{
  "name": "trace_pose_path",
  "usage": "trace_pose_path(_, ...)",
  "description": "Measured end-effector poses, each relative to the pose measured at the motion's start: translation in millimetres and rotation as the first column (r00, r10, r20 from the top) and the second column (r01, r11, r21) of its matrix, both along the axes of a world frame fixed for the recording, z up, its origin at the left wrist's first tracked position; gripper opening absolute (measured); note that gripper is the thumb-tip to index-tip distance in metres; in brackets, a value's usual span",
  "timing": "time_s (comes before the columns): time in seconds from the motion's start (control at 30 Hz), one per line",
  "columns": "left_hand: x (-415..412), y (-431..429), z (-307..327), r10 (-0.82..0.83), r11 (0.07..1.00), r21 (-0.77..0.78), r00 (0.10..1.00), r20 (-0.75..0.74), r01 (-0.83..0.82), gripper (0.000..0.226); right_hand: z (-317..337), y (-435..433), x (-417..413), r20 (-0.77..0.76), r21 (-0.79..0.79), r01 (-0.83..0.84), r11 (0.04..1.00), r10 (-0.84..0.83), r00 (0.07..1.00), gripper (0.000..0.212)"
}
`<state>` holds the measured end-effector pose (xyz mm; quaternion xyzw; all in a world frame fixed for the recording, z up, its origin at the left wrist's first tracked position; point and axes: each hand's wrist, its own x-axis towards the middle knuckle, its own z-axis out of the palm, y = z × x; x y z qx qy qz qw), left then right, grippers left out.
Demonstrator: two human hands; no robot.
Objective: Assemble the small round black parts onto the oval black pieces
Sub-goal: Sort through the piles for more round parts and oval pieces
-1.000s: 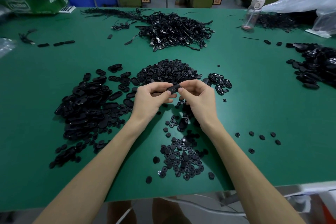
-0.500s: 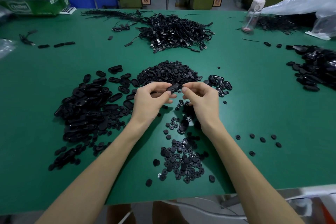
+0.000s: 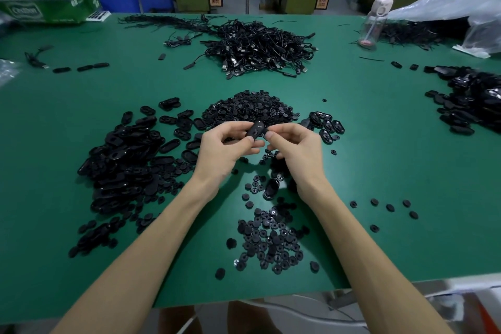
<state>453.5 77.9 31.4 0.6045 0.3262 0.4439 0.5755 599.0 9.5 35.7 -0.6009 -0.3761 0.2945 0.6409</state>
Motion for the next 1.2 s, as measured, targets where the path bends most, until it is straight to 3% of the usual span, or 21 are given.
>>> trace_pose_path(0.2,0.1,-2.8,3.3,-0.109,0.991,0.066,0.991,-0.078,0.115,0.042,1.1,0.4,-0.7,-0.033,0.007,-0.070,0.998,0.070,0.997,0.005)
trace_pose_path(0.53,-1.7,-1.0,0.8,0.118,0.993,0.011,0.993,-0.029,-0.118,0.016,1.1,0.9,-1.2,-0.036,0.002,-0.081,0.997,0.081,0.996,0.004)
trace_pose_path(0.97,-1.5,-4.9,5.9,0.114,0.982,-0.159,0.990,0.089,-0.099,0.020,-3.8,3.0,-2.7,0.112,-0.010,-0.034,0.999,0.035,0.993,0.004)
trace_pose_path(1.2,0.3,-7.4,7.2,0.073,0.991,-0.110,0.997,0.026,-0.070,0.019,-3.7,2.0,-3.9,0.242,0.004,0.020,1.000,-0.020,0.970,0.004)
